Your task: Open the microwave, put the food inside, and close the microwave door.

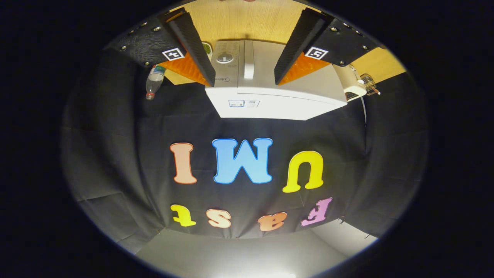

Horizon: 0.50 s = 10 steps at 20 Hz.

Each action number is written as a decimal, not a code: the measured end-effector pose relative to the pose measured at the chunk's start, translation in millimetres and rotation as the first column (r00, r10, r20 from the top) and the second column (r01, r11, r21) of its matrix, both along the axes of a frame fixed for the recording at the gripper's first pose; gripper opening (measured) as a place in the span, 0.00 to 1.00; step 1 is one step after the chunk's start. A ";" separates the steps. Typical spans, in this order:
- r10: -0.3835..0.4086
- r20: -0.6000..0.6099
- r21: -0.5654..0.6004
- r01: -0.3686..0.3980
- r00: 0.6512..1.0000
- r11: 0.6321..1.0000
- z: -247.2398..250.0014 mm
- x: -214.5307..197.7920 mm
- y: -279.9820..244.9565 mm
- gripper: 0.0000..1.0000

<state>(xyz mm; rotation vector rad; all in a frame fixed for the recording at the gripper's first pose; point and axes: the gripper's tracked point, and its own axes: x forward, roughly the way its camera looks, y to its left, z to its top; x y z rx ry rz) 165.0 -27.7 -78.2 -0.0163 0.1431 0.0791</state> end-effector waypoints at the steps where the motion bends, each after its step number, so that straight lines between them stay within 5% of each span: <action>1: 0.004 -0.015 -0.002 -0.004 1.000 1.000 -9.1 7.8 0.0 0.98; 10: 0.020 -0.159 0.000 -0.020 0.987 1.000 -85.3 66.9 2.0 0.83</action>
